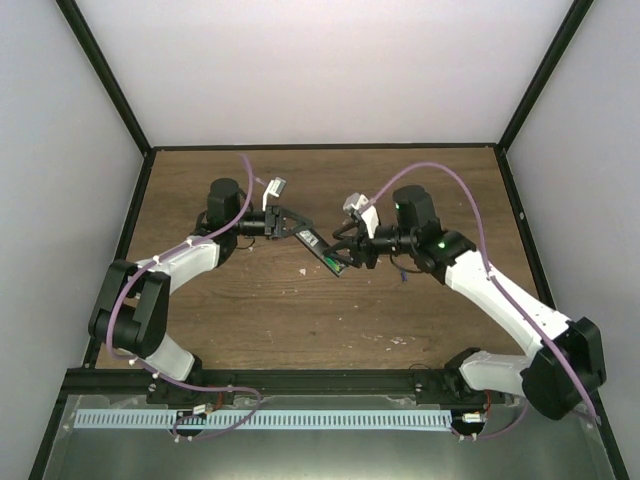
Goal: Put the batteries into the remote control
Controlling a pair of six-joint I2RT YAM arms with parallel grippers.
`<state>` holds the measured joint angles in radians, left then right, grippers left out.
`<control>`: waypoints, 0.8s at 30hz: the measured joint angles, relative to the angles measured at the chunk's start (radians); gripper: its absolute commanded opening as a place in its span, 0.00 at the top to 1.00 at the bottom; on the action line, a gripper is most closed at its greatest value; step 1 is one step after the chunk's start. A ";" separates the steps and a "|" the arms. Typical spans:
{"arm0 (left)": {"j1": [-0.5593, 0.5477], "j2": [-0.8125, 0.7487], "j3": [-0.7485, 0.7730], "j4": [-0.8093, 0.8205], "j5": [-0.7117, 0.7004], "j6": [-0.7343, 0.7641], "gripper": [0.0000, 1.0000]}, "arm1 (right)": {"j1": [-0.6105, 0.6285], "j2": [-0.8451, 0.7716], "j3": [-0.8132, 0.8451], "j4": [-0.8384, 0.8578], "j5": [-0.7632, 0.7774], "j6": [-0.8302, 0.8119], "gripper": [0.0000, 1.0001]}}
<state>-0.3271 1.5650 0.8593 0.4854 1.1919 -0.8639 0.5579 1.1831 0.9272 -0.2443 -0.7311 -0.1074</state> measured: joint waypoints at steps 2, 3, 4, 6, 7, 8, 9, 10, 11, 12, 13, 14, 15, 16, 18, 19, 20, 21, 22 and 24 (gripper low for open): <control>0.000 0.000 0.000 0.000 0.012 0.000 1.00 | 0.000 0.037 0.055 -0.048 0.003 0.040 0.51; 0.000 0.000 0.000 0.000 0.018 0.000 1.00 | 0.000 0.062 0.089 -0.074 0.006 0.059 0.50; 0.000 -0.001 0.000 -0.001 0.024 0.000 1.00 | 0.000 0.085 0.116 -0.096 0.006 0.078 0.50; 0.000 -0.002 0.000 -0.005 0.035 0.002 1.00 | 0.000 0.121 0.159 -0.135 0.006 0.121 0.49; 0.000 -0.003 0.000 -0.009 0.042 0.004 1.00 | 0.000 0.129 0.165 -0.150 0.003 0.140 0.49; 0.000 -0.005 0.000 -0.012 0.047 0.005 1.00 | 0.000 0.132 0.166 -0.166 0.000 0.157 0.49; 0.000 -0.007 0.000 -0.016 0.051 0.007 1.00 | -0.001 0.137 0.169 -0.194 -0.002 0.179 0.49; 0.000 -0.011 0.000 -0.019 0.055 0.008 1.00 | -0.004 0.144 0.175 -0.219 -0.003 0.196 0.49; 0.000 -0.014 0.000 -0.020 0.059 0.008 1.00 | -0.008 0.157 0.187 -0.250 -0.006 0.213 0.49; 0.000 -0.018 0.000 -0.021 0.063 0.009 1.00 | -0.014 0.169 0.196 -0.274 -0.009 0.230 0.49; 0.000 -0.022 0.000 -0.024 0.067 0.009 1.00 | -0.018 0.179 0.200 -0.291 -0.014 0.244 0.49; 0.000 -0.026 0.000 -0.025 0.070 0.009 1.00 | -0.022 0.183 0.200 -0.308 -0.021 0.260 0.49; 0.000 -0.030 0.000 -0.024 0.072 0.010 1.00 | -0.027 0.185 0.198 -0.322 -0.029 0.275 0.49; 0.000 -0.032 0.000 -0.024 0.076 0.011 1.00 | -0.032 0.185 0.196 -0.332 -0.045 0.291 0.49; 0.000 -0.034 0.000 -0.026 0.079 0.011 1.00 | -0.036 0.184 0.194 -0.337 -0.073 0.318 0.49; 0.000 -0.034 0.000 -0.026 0.081 0.011 1.00 | -0.038 0.184 0.190 -0.336 -0.089 0.332 0.49; 0.000 -0.035 0.000 -0.027 0.083 0.011 1.00 | -0.039 0.183 0.183 -0.335 -0.103 0.343 0.49; 0.000 -0.035 0.000 -0.028 0.085 0.012 1.00 | -0.039 0.183 0.176 -0.335 -0.116 0.356 0.49; 0.000 -0.035 0.000 -0.029 0.087 0.012 1.00 | -0.039 0.183 0.170 -0.332 -0.128 0.365 0.49; 0.000 -0.035 0.000 -0.031 0.090 0.012 1.00 | -0.039 0.183 0.154 -0.325 -0.153 0.385 0.49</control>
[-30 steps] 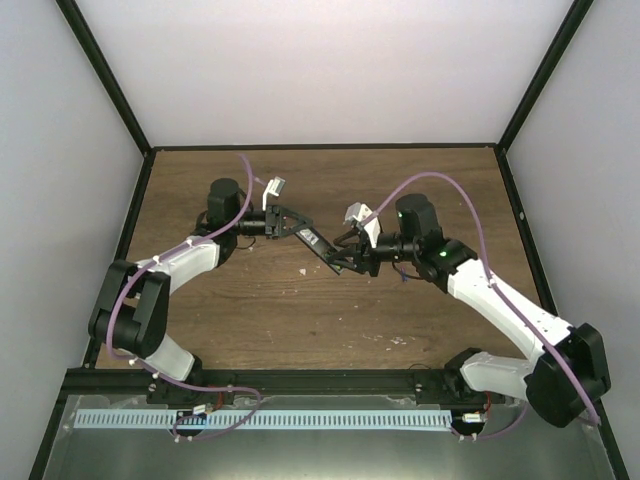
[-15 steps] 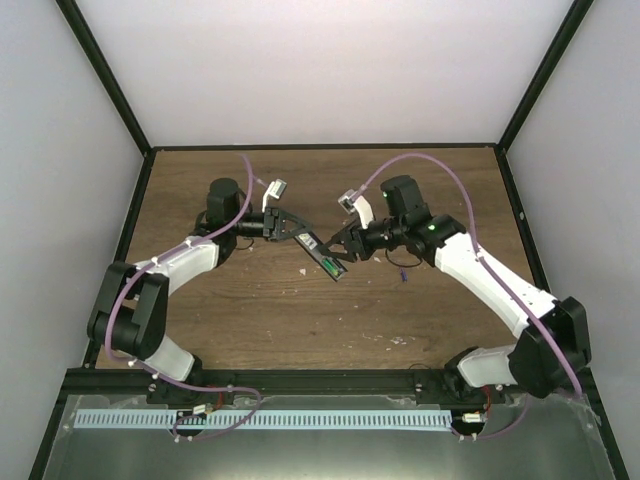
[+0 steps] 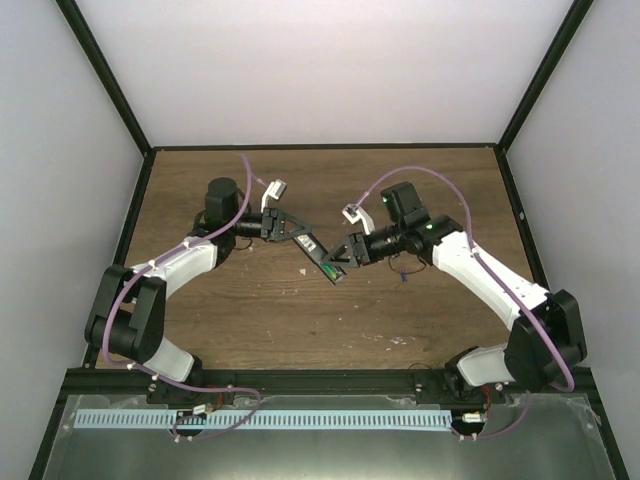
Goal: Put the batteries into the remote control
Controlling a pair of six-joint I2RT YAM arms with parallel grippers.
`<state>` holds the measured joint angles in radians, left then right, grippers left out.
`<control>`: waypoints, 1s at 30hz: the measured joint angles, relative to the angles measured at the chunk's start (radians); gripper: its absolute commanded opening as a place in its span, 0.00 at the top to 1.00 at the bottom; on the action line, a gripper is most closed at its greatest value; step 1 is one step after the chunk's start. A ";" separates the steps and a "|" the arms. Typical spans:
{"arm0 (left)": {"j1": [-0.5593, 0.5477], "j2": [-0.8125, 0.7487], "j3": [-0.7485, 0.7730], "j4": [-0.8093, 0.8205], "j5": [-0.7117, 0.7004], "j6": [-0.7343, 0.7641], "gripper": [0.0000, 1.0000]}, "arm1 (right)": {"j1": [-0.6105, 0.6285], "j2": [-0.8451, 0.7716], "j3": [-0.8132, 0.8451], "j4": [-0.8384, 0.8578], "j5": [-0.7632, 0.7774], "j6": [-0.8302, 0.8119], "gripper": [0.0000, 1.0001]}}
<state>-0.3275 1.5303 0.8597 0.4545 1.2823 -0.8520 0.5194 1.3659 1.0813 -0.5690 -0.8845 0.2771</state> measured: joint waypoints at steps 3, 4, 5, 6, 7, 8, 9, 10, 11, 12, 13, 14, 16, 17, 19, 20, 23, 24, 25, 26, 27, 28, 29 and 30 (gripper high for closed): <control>0.000 0.000 0.000 -0.001 0.004 0.000 1.00 | 0.000 0.000 -0.019 0.014 -0.035 0.023 0.49; 0.000 0.000 0.001 -0.001 0.004 0.000 1.00 | 0.000 0.000 -0.026 0.021 -0.043 0.029 0.49; 0.000 0.000 0.001 -0.001 0.005 0.000 1.00 | 0.000 0.000 -0.032 0.029 -0.050 0.035 0.49; 0.000 0.000 0.001 -0.001 0.005 0.001 1.00 | 0.000 0.000 -0.035 0.032 -0.055 0.037 0.49; 0.000 0.000 0.001 -0.001 0.005 0.001 1.00 | 0.000 0.000 -0.037 0.037 -0.060 0.042 0.49; 0.000 0.000 0.001 -0.001 0.005 0.002 1.00 | 0.000 0.000 -0.037 0.040 -0.066 0.048 0.49; 0.000 0.000 0.001 -0.001 0.005 0.002 1.00 | 0.000 0.000 -0.037 0.047 -0.072 0.051 0.50; 0.000 0.000 0.001 -0.001 0.005 0.003 1.00 | 0.000 0.000 -0.037 0.053 -0.077 0.053 0.50; 0.000 0.000 0.002 -0.003 0.005 0.005 1.00 | 0.000 0.001 -0.037 0.056 -0.082 0.055 0.50; 0.000 0.000 0.003 -0.005 0.005 0.008 1.00 | 0.000 0.002 -0.037 0.058 -0.086 0.056 0.50; 0.000 0.000 0.004 -0.007 0.005 0.011 1.00 | 0.000 0.004 -0.037 0.060 -0.089 0.057 0.51; 0.000 0.000 0.005 -0.009 0.005 0.015 1.00 | 0.000 0.007 -0.037 0.062 -0.093 0.057 0.52; 0.000 0.000 0.008 -0.018 0.005 0.019 1.00 | 0.000 0.016 -0.034 0.063 -0.099 0.058 0.53; 0.000 0.000 0.011 -0.022 0.005 0.022 1.00 | 0.000 0.021 -0.034 0.064 -0.101 0.058 0.54; 0.000 0.000 0.018 -0.026 0.004 0.027 1.00 | 0.000 0.031 -0.030 0.065 -0.107 0.059 0.55; 0.000 0.000 0.021 -0.027 0.004 0.029 1.00 | 0.000 0.034 -0.029 0.066 -0.109 0.059 0.56; 0.000 0.000 0.023 -0.031 0.003 0.035 1.00 | 0.000 0.041 -0.029 0.066 -0.114 0.061 0.57; 0.000 0.000 0.023 -0.032 0.002 0.038 1.00 | 0.000 0.044 -0.027 0.066 -0.116 0.061 0.58; 0.000 0.000 0.023 -0.032 0.002 0.040 1.00 | 0.000 0.047 -0.026 0.067 -0.117 0.061 0.58; 0.000 0.000 0.023 -0.032 0.002 0.042 1.00 | 0.000 0.049 -0.026 0.066 -0.118 0.062 0.58; 0.000 0.000 0.023 -0.033 0.002 0.042 1.00 | 0.000 0.050 -0.025 0.068 -0.118 0.062 0.58; 0.000 0.000 0.023 -0.034 0.002 0.043 1.00 | 0.000 0.051 -0.023 0.068 -0.118 0.062 0.59; 0.000 0.000 0.023 -0.034 0.002 0.044 1.00 | 0.000 0.052 -0.021 0.069 -0.118 0.065 0.59; 0.000 0.000 0.023 -0.035 0.002 0.045 1.00 | 0.000 0.053 -0.019 0.069 -0.118 0.065 0.60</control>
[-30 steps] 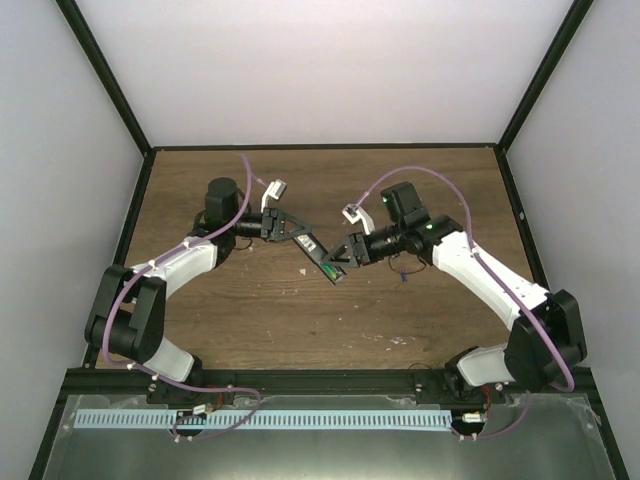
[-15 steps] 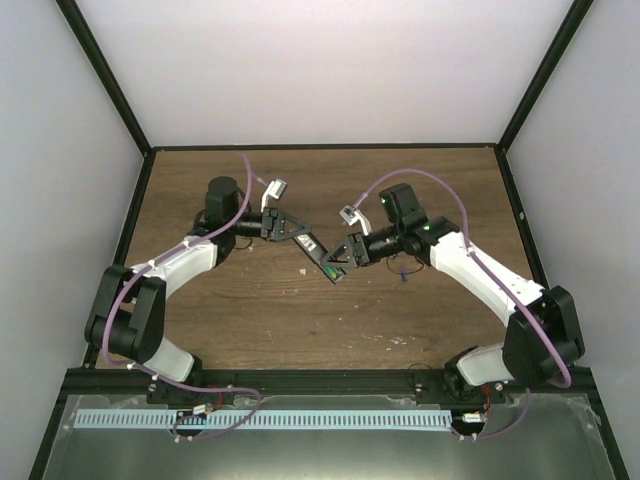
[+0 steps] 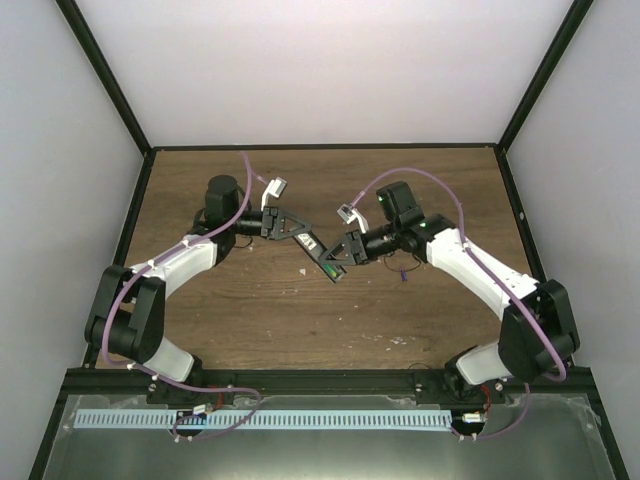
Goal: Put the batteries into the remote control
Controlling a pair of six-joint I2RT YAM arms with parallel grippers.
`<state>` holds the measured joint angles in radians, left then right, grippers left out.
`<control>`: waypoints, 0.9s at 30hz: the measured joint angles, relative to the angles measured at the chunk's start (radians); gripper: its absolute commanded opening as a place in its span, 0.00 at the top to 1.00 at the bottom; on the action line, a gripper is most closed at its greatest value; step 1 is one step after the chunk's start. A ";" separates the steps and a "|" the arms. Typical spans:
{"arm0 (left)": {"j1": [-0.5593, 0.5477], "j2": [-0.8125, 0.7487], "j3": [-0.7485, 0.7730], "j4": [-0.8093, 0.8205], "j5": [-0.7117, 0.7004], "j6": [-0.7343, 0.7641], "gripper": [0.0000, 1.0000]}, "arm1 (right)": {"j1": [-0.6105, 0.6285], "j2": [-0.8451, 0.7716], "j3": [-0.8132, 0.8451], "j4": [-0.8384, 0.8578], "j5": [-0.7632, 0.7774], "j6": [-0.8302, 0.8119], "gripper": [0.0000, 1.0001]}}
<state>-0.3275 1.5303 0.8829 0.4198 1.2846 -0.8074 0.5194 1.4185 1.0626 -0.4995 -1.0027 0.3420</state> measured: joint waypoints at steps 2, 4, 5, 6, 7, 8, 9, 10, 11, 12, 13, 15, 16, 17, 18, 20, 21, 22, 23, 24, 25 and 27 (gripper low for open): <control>0.000 0.000 0.000 -0.001 0.000 0.000 1.00 | 0.000 0.004 0.005 0.007 -0.001 0.005 0.61; 0.000 0.000 0.000 -0.003 0.000 0.001 1.00 | 0.000 0.007 0.006 0.015 -0.001 0.012 0.62; 0.000 0.000 0.000 -0.003 -0.001 0.001 1.00 | 0.000 0.008 0.006 0.016 -0.001 0.014 0.63; 0.000 0.000 0.000 -0.003 -0.001 0.001 1.00 | 0.000 0.009 0.006 0.016 -0.002 0.015 0.63; 0.000 0.000 0.000 -0.003 -0.001 0.001 1.00 | 0.000 0.010 0.006 0.017 -0.002 0.016 0.64; 0.000 0.000 0.001 -0.003 -0.001 0.001 1.00 | 0.000 0.011 0.006 0.017 -0.003 0.016 0.65; 0.000 0.000 0.002 -0.004 0.000 0.001 1.00 | 0.000 0.011 0.006 0.018 -0.004 0.016 0.66; 0.000 0.000 0.004 -0.005 0.000 0.001 1.00 | 0.000 0.011 0.006 0.018 -0.005 0.015 0.67; 0.000 0.000 0.006 -0.005 0.000 0.001 1.00 | 0.000 0.011 0.006 0.018 -0.005 0.015 0.68; 0.000 0.000 0.009 -0.005 0.000 0.001 1.00 | 0.000 0.012 0.006 0.018 -0.007 0.015 0.70; 0.000 0.000 0.010 -0.005 0.000 0.001 1.00 | 0.000 0.013 0.006 0.018 -0.008 0.014 0.70; 0.000 0.000 0.012 -0.005 0.000 0.001 1.00 | 0.000 0.015 0.006 0.018 -0.009 0.014 0.72; 0.000 0.000 0.012 -0.005 0.000 0.001 1.00 | 0.000 0.017 0.006 0.018 -0.010 0.014 0.73; 0.000 0.000 0.012 -0.005 0.000 0.001 1.00 | 0.000 0.019 0.006 0.018 -0.010 0.013 0.74; 0.000 0.000 0.012 -0.005 0.000 0.001 1.00 | 0.000 0.019 0.006 0.018 -0.011 0.013 0.75; 0.000 0.000 0.012 -0.005 0.000 0.001 1.00 | 0.000 0.023 0.006 0.018 -0.015 0.011 0.77; 0.000 0.000 0.012 -0.006 0.000 0.002 1.00 | 0.000 0.023 0.006 0.018 -0.018 0.008 0.77; 0.000 0.000 0.012 -0.006 0.000 0.002 1.00 | 0.000 0.024 0.006 0.018 -0.020 0.006 0.78; 0.000 0.000 0.012 -0.006 0.001 0.001 1.00 | 0.000 0.024 0.006 0.018 -0.019 0.007 0.78; 0.000 0.000 0.012 -0.006 0.002 0.001 1.00 | 0.000 0.024 0.006 0.018 -0.019 0.006 0.79; 0.000 0.000 0.013 -0.006 0.001 0.001 1.00 | -0.001 0.025 0.006 0.017 -0.019 0.005 0.79; 0.000 0.000 0.013 -0.004 0.002 0.000 1.00 | -0.001 0.025 0.006 0.018 -0.019 -0.001 0.79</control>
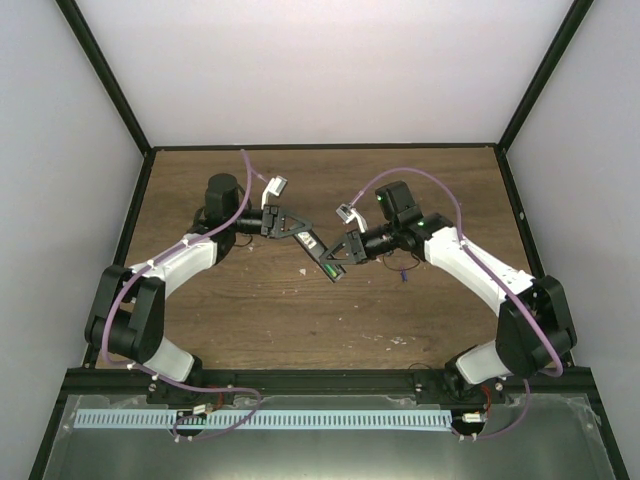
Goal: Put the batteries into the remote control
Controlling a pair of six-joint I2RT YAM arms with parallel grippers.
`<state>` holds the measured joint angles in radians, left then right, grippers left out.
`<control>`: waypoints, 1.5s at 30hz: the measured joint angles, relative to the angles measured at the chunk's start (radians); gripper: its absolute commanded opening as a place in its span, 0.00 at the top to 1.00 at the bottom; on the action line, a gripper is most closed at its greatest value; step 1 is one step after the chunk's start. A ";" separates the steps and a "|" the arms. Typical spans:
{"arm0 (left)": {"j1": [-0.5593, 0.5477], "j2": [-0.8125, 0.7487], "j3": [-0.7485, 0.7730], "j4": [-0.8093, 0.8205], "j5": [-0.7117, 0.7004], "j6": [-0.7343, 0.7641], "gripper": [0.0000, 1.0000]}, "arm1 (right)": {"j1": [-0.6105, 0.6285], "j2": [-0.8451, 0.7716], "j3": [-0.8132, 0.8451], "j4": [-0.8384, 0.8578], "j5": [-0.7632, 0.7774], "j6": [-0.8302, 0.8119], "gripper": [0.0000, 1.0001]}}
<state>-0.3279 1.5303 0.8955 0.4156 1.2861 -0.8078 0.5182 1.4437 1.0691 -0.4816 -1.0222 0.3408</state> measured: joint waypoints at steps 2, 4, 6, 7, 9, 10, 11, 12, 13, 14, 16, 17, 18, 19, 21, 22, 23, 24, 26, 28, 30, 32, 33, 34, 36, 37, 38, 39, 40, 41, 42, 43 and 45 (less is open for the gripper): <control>0.000 0.000 0.000 0.007 0.001 -0.006 1.00 | 0.000 0.000 0.000 0.000 -0.002 -0.007 0.80; 0.000 0.000 0.000 0.023 0.002 -0.024 1.00 | 0.000 0.000 0.000 0.003 -0.004 -0.012 0.82; 0.000 0.002 0.000 0.054 0.002 -0.046 1.00 | 0.000 0.000 -0.001 0.006 -0.005 -0.016 0.83; 0.000 0.004 0.000 0.068 0.003 -0.057 1.00 | 0.000 -0.001 -0.003 0.009 -0.006 -0.018 0.83; 0.000 0.010 0.000 0.095 0.006 -0.080 1.00 | 0.000 -0.002 -0.006 0.014 -0.008 -0.025 0.85; 0.000 0.014 0.000 0.112 0.007 -0.092 1.00 | 0.000 -0.004 -0.009 0.020 -0.010 -0.031 0.86; 0.000 0.020 0.000 0.130 0.011 -0.108 1.00 | 0.000 -0.007 -0.011 0.023 -0.011 -0.034 0.87; -0.001 0.026 0.000 0.148 0.015 -0.125 1.00 | 0.000 -0.011 -0.014 0.027 -0.012 -0.037 0.89; -0.002 0.031 0.000 0.166 0.018 -0.140 1.00 | 0.000 -0.016 -0.016 0.031 -0.014 -0.042 0.89; -0.002 0.036 0.000 0.185 0.022 -0.157 1.00 | 0.000 -0.020 -0.020 0.036 -0.016 -0.048 0.89; -0.004 0.044 0.000 0.217 0.029 -0.186 1.00 | 0.000 -0.027 -0.023 0.042 -0.020 -0.059 0.86; -0.005 0.047 0.000 0.233 0.031 -0.198 1.00 | 0.000 -0.030 -0.023 0.043 -0.019 -0.061 0.85; -0.005 0.049 0.000 0.246 0.032 -0.211 1.00 | -0.001 -0.031 -0.023 0.043 -0.018 -0.067 0.84; -0.005 0.050 0.000 0.254 0.031 -0.217 1.00 | -0.001 -0.032 -0.024 0.041 -0.017 -0.071 0.83; -0.005 0.051 0.002 0.260 0.025 -0.222 1.00 | -0.001 -0.032 -0.027 0.030 -0.014 -0.079 0.81; -0.005 0.051 0.005 0.258 0.024 -0.222 1.00 | -0.001 -0.032 -0.029 0.022 -0.014 -0.082 0.80; -0.004 0.051 0.011 0.252 0.023 -0.217 1.00 | -0.001 -0.033 -0.032 0.014 -0.014 -0.089 0.80; -0.004 0.051 0.016 0.245 0.021 -0.211 1.00 | -0.001 -0.034 -0.034 0.009 -0.014 -0.091 0.80; -0.004 0.051 0.024 0.230 0.020 -0.197 1.00 | -0.001 -0.035 -0.037 -0.006 -0.014 -0.100 0.80; -0.004 0.051 0.029 0.214 0.018 -0.184 1.00 | -0.001 -0.039 -0.037 -0.018 -0.013 -0.109 0.80; -0.004 0.051 0.032 0.202 0.016 -0.178 1.00 | -0.001 -0.045 -0.037 -0.032 -0.009 -0.116 0.80; -0.003 0.051 0.033 0.194 0.016 -0.174 1.00 | -0.001 -0.050 -0.037 -0.039 -0.004 -0.120 0.78; -0.004 0.051 0.033 0.191 0.016 -0.172 1.00 | -0.004 -0.052 -0.037 -0.042 -0.002 -0.120 0.76; -0.004 0.051 0.033 0.188 0.016 -0.169 1.00 | -0.006 -0.054 -0.037 -0.043 0.000 -0.119 0.75; -0.004 0.051 0.033 0.182 0.016 -0.162 1.00 | -0.012 -0.058 -0.037 -0.043 0.002 -0.118 0.74; -0.004 0.051 0.033 0.180 0.016 -0.159 1.00 | -0.018 -0.061 -0.037 -0.043 0.003 -0.117 0.74; -0.004 0.051 0.033 0.175 0.016 -0.156 1.00 | -0.024 -0.065 -0.037 -0.042 0.004 -0.116 0.73; -0.004 0.051 0.033 0.172 0.016 -0.153 1.00 | -0.029 -0.069 -0.037 -0.042 0.005 -0.116 0.74; -0.004 0.051 0.033 0.167 0.016 -0.150 1.00 | -0.034 -0.072 -0.037 -0.042 0.004 -0.116 0.74; -0.004 0.051 0.033 0.163 0.016 -0.146 1.00 | -0.040 -0.075 -0.037 -0.042 0.004 -0.116 0.75; -0.004 0.051 0.033 0.158 0.016 -0.142 1.00 | -0.047 -0.079 -0.037 -0.043 0.003 -0.116 0.75; -0.004 0.051 0.034 0.154 0.016 -0.138 1.00 | -0.051 -0.080 -0.037 -0.043 0.002 -0.117 0.75; -0.004 0.051 0.034 0.146 0.016 -0.133 1.00 | -0.056 -0.081 -0.037 -0.049 -0.001 -0.120 0.76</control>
<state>-0.3317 1.5810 0.9298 0.5621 1.3025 -0.9405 0.4618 1.3624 1.0321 -0.5304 -1.0233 0.2211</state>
